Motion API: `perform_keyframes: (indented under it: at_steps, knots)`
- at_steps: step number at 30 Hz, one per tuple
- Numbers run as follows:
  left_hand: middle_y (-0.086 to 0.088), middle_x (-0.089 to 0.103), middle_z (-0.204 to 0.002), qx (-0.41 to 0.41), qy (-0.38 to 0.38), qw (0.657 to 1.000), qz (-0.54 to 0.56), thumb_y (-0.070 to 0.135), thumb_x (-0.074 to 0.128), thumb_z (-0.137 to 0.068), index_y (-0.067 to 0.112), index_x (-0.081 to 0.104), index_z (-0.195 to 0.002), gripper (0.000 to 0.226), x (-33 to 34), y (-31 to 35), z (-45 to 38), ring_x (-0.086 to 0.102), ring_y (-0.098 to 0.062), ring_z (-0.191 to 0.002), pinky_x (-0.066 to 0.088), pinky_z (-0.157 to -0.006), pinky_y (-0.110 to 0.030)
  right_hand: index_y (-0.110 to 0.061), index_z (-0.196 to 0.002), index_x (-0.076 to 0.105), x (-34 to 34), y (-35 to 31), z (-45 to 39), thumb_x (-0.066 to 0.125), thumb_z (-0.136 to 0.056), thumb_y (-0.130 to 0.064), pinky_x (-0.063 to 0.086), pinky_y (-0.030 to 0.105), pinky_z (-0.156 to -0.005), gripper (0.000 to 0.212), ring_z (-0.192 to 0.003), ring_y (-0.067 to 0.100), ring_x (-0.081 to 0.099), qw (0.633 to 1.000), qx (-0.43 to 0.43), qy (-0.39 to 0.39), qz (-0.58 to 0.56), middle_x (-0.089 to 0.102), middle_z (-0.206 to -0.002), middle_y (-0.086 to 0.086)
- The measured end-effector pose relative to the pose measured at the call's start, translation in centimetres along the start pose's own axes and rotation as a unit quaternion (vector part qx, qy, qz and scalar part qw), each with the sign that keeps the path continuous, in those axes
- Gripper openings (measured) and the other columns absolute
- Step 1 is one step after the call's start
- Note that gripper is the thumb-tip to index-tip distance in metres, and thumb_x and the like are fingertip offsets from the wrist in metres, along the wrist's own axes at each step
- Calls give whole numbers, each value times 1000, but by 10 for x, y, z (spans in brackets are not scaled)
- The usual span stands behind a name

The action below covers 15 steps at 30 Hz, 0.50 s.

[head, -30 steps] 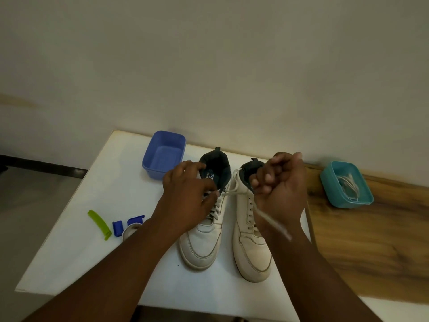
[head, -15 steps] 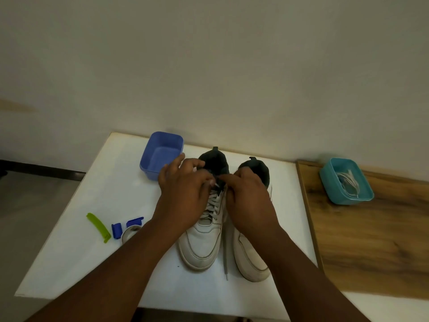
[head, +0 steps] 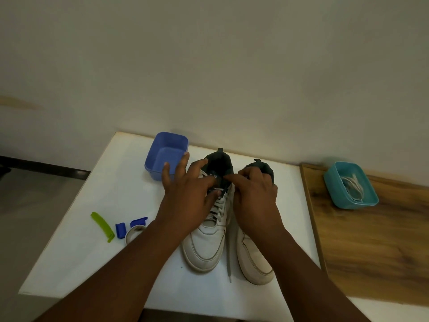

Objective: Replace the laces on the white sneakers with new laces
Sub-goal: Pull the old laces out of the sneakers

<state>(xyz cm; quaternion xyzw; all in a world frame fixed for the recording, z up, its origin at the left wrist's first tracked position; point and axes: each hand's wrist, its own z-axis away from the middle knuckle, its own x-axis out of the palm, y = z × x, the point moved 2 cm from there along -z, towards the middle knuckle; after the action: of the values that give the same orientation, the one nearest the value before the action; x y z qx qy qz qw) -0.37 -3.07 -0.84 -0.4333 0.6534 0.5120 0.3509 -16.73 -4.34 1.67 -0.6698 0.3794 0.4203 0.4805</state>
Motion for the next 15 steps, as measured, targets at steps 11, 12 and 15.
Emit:
perform_keyframes:
  at_steps: [11, 12, 15]
  knots:
    - [-14, 51, -68, -204, 193, 879, 385, 17, 41, -101, 4, 49, -77, 29, -56, -1, 0, 46, -14, -58, 39, -53, -30, -35, -136, 63, -4, 0, 1, 54, -99, -12, 25, 49, -112, 45, -140, 31, 36, 998, 21, -56, -37, 49, -146, 6]
    - [-15, 47, -65, -219, 196, 865, 406, 14, 41, -102, 2, 47, -72, 32, -59, 0, 0, 42, -10, -54, 35, -50, -23, -35, -135, 63, -5, -2, 0, 52, -99, -16, 24, 50, -113, 42, -140, 30, 36, 997, 15, -54, -47, 49, -146, 5]
    - [-1, 38, -51, -221, 164, 891, 363, 21, 44, -103, 12, 40, -58, 46, -66, -5, -1, 36, -9, -46, 28, -44, -17, -35, -130, 64, -7, -7, 0, 52, -100, -34, 22, 53, -115, 33, -142, 27, 32, 997, -11, -56, -59, 48, -147, 1]
